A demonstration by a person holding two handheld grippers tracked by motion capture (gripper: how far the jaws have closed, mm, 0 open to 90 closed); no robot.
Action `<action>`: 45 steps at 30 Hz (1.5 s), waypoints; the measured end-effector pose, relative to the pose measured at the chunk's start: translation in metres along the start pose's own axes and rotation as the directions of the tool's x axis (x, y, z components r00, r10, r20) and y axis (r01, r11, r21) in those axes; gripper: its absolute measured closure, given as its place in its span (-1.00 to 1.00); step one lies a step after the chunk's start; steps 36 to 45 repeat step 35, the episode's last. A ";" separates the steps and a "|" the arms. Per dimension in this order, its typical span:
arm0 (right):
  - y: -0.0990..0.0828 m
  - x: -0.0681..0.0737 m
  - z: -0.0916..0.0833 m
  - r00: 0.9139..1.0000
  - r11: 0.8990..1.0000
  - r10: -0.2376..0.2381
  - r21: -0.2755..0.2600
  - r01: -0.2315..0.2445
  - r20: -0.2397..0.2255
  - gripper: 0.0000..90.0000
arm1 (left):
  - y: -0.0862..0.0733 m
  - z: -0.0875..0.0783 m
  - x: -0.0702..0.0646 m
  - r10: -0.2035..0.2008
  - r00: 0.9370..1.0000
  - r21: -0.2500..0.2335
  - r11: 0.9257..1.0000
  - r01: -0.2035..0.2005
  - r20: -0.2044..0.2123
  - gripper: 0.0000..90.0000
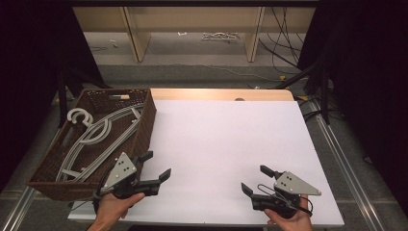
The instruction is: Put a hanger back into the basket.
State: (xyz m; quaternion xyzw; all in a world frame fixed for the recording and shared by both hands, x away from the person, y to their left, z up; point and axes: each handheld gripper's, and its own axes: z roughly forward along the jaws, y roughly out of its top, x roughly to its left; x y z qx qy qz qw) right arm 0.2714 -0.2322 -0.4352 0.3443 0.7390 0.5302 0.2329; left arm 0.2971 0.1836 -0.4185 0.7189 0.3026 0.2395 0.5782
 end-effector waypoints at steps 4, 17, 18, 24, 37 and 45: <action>-0.001 0.002 -0.004 1.000 1.000 0.007 -0.001 -0.007 0.003 -0.64 | -0.005 -0.004 0.004 -0.002 1.000 -0.015 1.000 0.002 -0.018 -0.62; -0.002 0.002 -0.008 1.000 0.999 0.001 -0.034 0.000 0.014 -0.64 | -0.010 -0.002 -0.005 -0.001 1.000 -0.017 1.000 0.000 -0.009 -0.62; -0.001 0.002 -0.011 1.000 1.000 -0.006 0.006 0.006 0.017 -0.64 | -0.010 -0.002 -0.005 -0.001 1.000 -0.011 1.000 0.001 -0.012 -0.62; -0.001 0.002 -0.010 1.000 1.000 -0.006 -0.001 0.006 0.015 -0.65 | -0.010 -0.001 -0.005 -0.015 1.000 -0.009 1.000 0.015 -0.007 -0.62; -0.002 0.002 -0.007 1.000 1.000 -0.007 -0.017 0.007 0.008 -0.64 | -0.011 0.000 -0.004 -0.016 1.000 -0.003 1.000 0.016 -0.005 -0.62; -0.002 0.002 -0.007 1.000 1.000 -0.007 -0.017 0.007 0.008 -0.64 | -0.011 0.000 -0.004 -0.016 1.000 -0.003 1.000 0.016 -0.005 -0.62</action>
